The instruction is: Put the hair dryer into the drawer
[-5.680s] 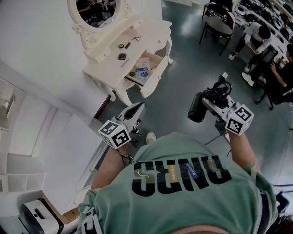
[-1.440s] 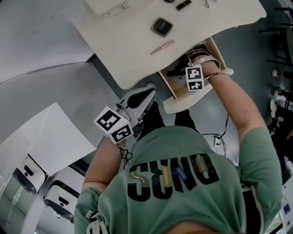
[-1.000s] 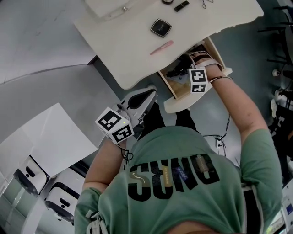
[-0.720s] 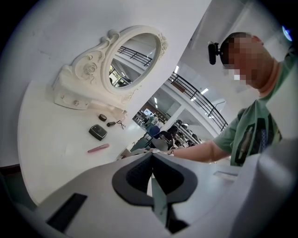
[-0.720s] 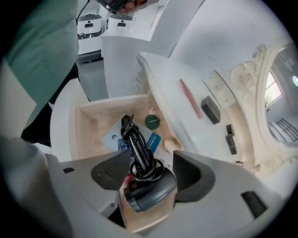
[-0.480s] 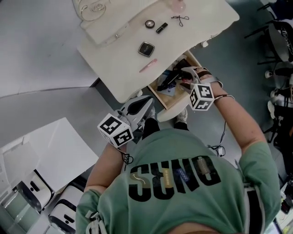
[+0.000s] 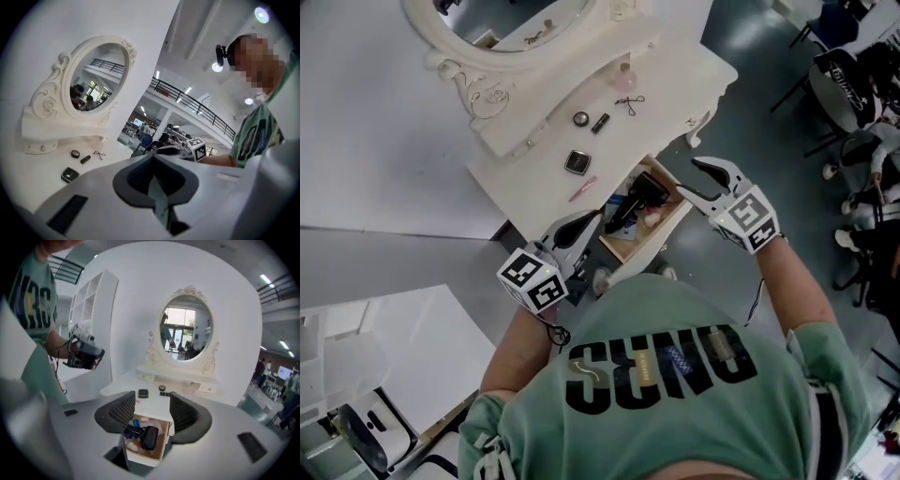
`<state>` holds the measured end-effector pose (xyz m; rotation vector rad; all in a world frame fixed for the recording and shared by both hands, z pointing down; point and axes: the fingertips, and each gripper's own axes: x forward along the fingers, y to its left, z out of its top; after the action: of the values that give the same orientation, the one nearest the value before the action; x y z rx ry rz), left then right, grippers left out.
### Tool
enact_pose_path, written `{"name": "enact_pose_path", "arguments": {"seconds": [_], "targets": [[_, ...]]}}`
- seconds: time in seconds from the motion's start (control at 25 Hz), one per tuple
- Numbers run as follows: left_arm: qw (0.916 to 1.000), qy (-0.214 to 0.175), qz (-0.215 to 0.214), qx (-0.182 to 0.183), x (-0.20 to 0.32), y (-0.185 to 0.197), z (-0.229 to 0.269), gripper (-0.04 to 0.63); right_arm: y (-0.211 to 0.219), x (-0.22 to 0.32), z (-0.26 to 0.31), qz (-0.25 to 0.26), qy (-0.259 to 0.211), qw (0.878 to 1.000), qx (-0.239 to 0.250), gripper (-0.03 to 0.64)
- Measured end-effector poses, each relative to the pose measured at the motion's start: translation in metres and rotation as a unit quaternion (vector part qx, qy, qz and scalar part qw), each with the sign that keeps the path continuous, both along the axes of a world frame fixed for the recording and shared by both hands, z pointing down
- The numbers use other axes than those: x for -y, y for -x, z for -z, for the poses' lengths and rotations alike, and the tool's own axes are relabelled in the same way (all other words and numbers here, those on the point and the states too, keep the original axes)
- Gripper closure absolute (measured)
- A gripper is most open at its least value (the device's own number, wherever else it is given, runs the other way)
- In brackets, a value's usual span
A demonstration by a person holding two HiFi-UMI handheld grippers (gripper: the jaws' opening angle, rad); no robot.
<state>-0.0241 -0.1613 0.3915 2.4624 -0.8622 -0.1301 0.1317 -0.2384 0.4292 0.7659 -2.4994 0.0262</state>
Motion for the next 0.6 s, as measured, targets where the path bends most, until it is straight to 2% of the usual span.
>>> {"name": "enact_pose_path", "arguments": {"seconds": [0.12, 0.24, 0.44, 0.6], "targets": [[0.9996, -0.026, 0.009, 0.001, 0.009, -0.002, 0.026, 0.586, -0.031, 0.004, 0.049, -0.039, -0.002, 0.996, 0.075, 0.404], [0.9986, -0.05, 0.016, 0.003, 0.015, -0.005, 0.049, 0.587, -0.057, 0.001, 0.089, -0.067, -0.005, 0.988, 0.139, 0.425], [0.9963, -0.083, 0.021, 0.004, 0.019, -0.01, 0.079, 0.586, -0.086, -0.008, 0.135, -0.092, -0.008, 0.971, 0.222, 0.473], [0.9949, -0.097, 0.025, 0.003, 0.018, -0.014, 0.091, 0.586, -0.105, -0.011, 0.147, -0.113, -0.007, 0.958, 0.265, 0.53]]}}
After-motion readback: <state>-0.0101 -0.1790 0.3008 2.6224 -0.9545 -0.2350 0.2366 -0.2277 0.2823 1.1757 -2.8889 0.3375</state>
